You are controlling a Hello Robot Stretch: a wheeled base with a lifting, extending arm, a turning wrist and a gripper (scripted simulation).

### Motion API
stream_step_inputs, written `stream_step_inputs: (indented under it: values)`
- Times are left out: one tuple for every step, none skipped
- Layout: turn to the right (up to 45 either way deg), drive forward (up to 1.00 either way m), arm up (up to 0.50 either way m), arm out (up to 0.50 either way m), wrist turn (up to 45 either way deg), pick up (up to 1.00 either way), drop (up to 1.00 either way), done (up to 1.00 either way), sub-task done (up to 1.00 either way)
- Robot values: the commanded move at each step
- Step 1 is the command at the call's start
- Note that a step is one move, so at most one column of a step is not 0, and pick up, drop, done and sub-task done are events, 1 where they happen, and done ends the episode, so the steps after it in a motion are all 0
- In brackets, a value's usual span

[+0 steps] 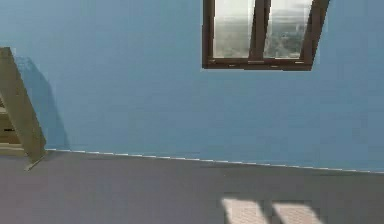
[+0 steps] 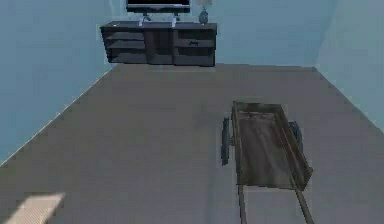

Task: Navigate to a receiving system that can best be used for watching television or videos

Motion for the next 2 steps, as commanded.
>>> stream_step_inputs:
  values:
    - [45.0,0.00,0.00,0.00,0.0,0.00,0.00,0.00,0.00]
    - [3.0,0.00,0.00,0.00,0.0,0.00,0.00,0.00,0.00]
